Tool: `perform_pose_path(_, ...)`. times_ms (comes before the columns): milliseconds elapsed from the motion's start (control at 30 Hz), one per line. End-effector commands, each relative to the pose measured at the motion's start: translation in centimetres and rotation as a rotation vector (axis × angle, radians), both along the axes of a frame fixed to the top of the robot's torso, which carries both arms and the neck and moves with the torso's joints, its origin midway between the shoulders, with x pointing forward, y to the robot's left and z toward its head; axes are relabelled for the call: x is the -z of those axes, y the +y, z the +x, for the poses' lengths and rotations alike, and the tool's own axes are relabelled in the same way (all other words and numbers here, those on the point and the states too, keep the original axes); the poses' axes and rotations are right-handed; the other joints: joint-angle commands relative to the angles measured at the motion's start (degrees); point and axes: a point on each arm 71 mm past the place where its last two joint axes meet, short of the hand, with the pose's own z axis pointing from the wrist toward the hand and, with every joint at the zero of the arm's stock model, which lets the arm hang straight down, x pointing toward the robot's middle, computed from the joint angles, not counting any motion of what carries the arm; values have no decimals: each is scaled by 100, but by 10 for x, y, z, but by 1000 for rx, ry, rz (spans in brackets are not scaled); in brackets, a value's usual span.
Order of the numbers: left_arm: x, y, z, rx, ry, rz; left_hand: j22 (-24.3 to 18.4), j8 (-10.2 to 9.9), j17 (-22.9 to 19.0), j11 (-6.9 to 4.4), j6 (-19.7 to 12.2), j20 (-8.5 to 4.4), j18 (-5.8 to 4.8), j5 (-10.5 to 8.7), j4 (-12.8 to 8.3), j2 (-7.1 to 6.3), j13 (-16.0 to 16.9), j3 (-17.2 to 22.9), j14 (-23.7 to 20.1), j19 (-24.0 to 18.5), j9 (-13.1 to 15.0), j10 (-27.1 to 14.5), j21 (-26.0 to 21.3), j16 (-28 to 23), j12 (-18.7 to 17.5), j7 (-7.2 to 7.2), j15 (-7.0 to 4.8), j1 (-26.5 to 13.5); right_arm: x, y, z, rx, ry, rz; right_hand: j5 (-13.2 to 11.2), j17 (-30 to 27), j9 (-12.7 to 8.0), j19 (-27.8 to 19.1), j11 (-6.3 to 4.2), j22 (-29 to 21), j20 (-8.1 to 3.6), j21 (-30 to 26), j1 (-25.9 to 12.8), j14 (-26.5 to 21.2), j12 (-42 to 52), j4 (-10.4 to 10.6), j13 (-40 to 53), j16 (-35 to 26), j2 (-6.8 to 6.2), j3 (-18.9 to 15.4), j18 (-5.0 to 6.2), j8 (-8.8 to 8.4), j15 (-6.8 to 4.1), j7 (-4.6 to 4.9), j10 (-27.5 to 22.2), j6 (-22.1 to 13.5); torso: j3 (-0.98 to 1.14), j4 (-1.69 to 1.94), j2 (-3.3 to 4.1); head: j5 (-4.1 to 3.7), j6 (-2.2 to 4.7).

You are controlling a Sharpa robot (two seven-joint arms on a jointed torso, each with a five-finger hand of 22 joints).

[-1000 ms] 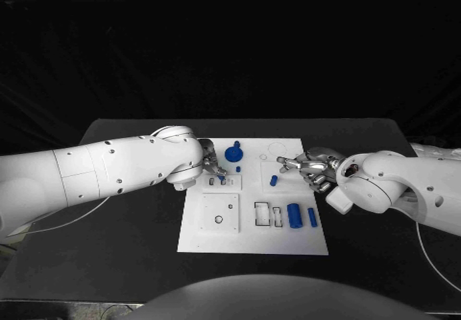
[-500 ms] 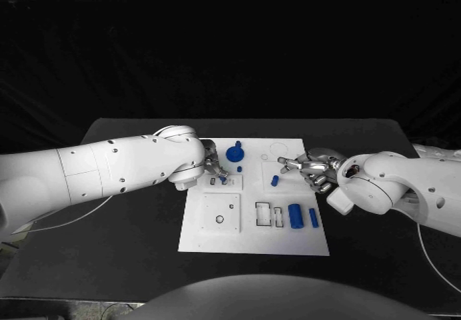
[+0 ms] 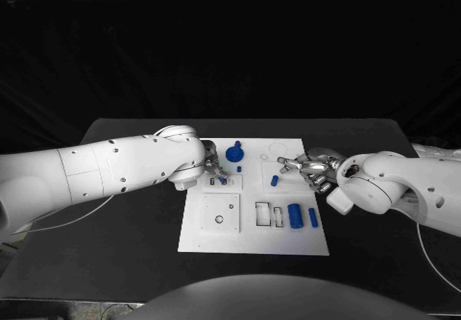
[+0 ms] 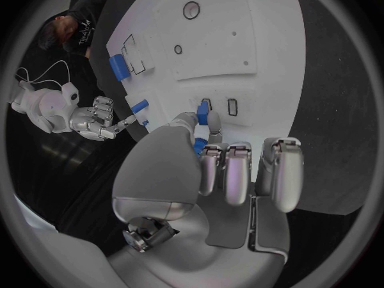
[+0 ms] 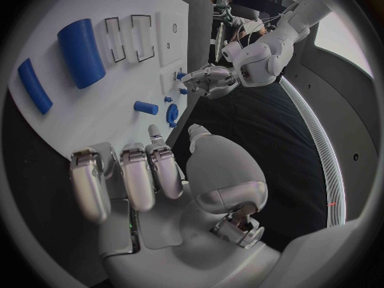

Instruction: Assemble the parts on the task board

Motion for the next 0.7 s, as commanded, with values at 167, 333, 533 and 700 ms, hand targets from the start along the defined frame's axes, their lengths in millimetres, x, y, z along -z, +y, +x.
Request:
perform_pose_path(167,1,-3,-1,14,15,4,1510,24,1510,-46,69,-41,-43,31,3,18,1510,37,617,603,8,596,14,15,14,-55,-29,11,0,2,0,-17,2,4,19,1510,8,600,32,1507,21,26,56,597,16,0,1510,23,19,-38,-81,27,25,190,601,-36,1,-2,-4,13,0)
perform_pose_path(333,1,-4,-1,11,9,-3,1510,22,1510,-47,70,-42,-43,31,0,27,1510,48,617,603,6,596,14,15,14,-57,-29,14,1,2,-1,-17,2,4,19,1510,8,600,32,1507,21,26,56,597,16,0,1510,23,19,-38,-81,27,25,190,601,-36,1,5,1,14,0)
perform_pose_path(533,1,-4,-3,12,7,-8,1510,20,1510,-48,71,-42,-43,32,-3,32,1510,57,617,603,6,596,14,15,14,-59,-30,19,1,2,-1,-16,3,4,19,1510,8,600,32,1507,21,26,56,597,16,0,1510,23,19,-38,-81,27,25,190,601,-36,1,4,-1,16,0)
perform_pose_path(700,1,-4,-3,11,9,-7,1510,19,1510,-49,71,-42,-43,32,-4,36,1510,64,617,603,5,596,14,15,14,-60,-30,22,1,2,-1,-17,3,4,19,1510,8,600,32,1507,21,26,56,597,16,0,1510,23,19,-38,-81,27,25,190,601,-36,3,6,0,16,0)
